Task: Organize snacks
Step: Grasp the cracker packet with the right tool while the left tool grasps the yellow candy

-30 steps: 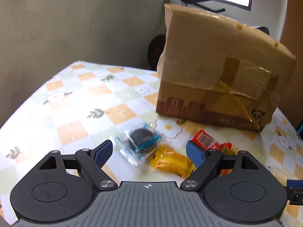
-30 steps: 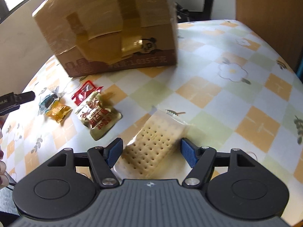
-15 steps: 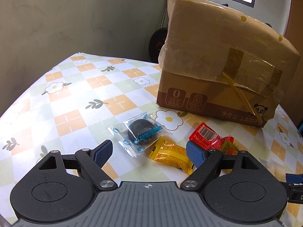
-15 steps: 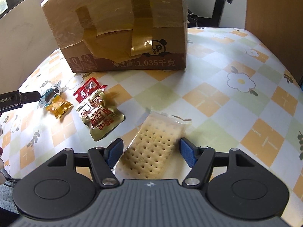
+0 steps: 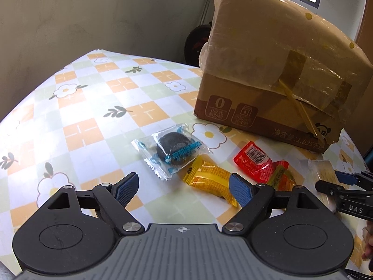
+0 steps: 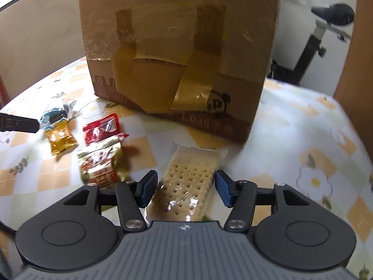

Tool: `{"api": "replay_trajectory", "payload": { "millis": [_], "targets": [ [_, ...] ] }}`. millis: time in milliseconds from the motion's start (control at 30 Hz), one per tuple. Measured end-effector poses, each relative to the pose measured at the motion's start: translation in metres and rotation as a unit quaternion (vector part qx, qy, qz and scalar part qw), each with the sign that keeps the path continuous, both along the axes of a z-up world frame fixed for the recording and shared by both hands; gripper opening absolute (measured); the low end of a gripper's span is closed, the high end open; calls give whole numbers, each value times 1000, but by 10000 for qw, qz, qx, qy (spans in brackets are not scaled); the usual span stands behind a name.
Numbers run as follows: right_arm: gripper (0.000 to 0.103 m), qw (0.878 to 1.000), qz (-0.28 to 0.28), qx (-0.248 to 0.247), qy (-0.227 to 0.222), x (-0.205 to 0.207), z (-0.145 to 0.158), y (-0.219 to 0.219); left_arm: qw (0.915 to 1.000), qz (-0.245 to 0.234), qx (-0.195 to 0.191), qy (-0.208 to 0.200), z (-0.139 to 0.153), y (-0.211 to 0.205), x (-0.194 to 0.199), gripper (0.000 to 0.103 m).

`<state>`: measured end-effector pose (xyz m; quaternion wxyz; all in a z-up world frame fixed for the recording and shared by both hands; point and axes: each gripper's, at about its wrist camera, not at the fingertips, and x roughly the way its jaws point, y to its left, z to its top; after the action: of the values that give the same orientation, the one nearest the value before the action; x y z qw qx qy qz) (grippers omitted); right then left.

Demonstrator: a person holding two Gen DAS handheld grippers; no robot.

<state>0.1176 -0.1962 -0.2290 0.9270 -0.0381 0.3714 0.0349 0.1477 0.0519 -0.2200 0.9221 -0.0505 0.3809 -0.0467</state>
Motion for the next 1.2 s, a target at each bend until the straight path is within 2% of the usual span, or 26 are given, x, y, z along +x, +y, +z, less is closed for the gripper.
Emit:
{"api": "replay_trajectory", "payload": {
  "millis": [100, 433, 567, 767, 933, 1033, 1133, 1200],
  "targets": [
    [57, 9997, -118, 176, -104, -3, -9, -5, 10000, 13, -31, 42, -1, 1, 0, 85],
    [56, 9995, -63, 101, -298, -11, -12, -4, 9975, -273, -461, 466, -11, -21, 13, 83],
    [56, 9994, -46, 138, -304, -11, -12, -5, 9969, -292, -458, 566, -17, -34, 25, 78],
    [56, 9994, -40, 161, -315, -11, -12, -4, 9979, -384, -251, 465, -21, -45, 40, 77],
    [56, 9993, -30, 165, -320, -11, -12, -4, 9981, -499, 164, 334, -25, -57, 48, 77],
    [56, 9993, -15, 169, -323, -12, -12, -4, 9968, -550, 536, 215, -27, -64, 43, 72],
    [56, 9993, -15, 167, -323, -12, -12, -4, 9957, -467, 776, 185, -28, -65, 41, 69],
    [56, 9993, -16, 166, -323, -12, -12, -4, 9960, -302, 801, 237, -27, -61, 40, 68]
  ]
}}
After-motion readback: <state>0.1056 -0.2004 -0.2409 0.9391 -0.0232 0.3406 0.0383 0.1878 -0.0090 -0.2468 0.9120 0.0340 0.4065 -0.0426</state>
